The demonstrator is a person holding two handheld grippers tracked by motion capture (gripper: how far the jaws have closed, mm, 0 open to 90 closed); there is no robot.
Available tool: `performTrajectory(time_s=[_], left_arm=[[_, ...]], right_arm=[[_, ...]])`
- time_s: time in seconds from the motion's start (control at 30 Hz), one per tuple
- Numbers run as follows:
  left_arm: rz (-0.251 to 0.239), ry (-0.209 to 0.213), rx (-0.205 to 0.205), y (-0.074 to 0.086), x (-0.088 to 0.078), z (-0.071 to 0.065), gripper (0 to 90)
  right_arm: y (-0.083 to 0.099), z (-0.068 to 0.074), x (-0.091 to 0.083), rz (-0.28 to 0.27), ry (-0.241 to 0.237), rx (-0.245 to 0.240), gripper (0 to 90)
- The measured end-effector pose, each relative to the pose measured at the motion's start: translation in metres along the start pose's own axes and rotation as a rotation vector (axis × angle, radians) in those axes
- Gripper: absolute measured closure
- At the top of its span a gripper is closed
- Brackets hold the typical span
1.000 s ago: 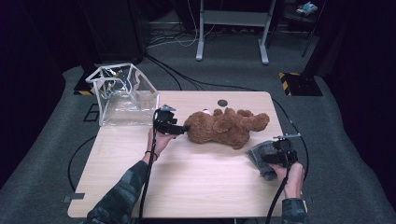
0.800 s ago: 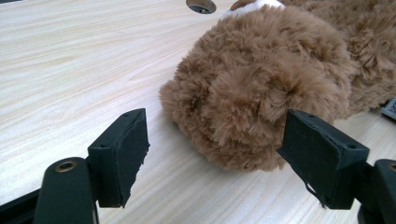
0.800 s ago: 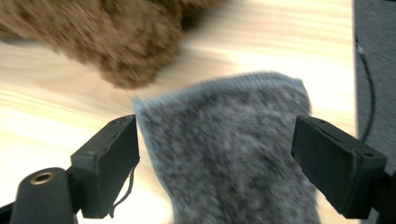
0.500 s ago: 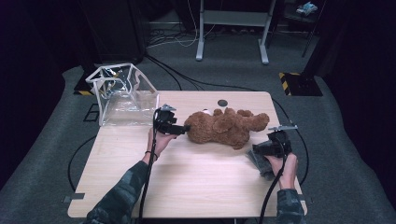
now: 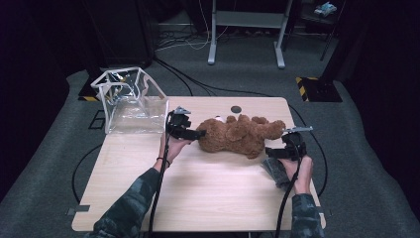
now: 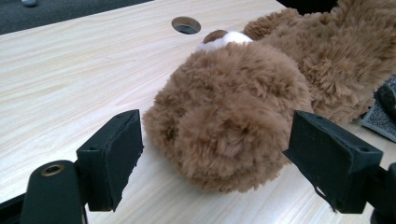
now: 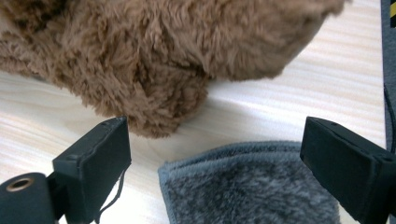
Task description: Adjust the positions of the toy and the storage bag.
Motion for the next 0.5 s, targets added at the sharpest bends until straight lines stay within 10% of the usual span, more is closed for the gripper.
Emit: performTrajectory(time_s=[0.5], left_arm=[[0.058,0.024,0.034,-0.007,0.017,-0.008,19.6]], right_arm=[[-0.037,-0.012,0.008,-0.034,-0.005,-0.001,7.1]])
Point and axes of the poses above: each handheld gripper's, and its own axes: x roughly forward along the jaws, y roughly out of its underside, z roughly to its left, the point moved 1 cm from there along x, roughly forward along the jaws, and after that the axes turned 6 degrees about -x, right-handed, at the moved point
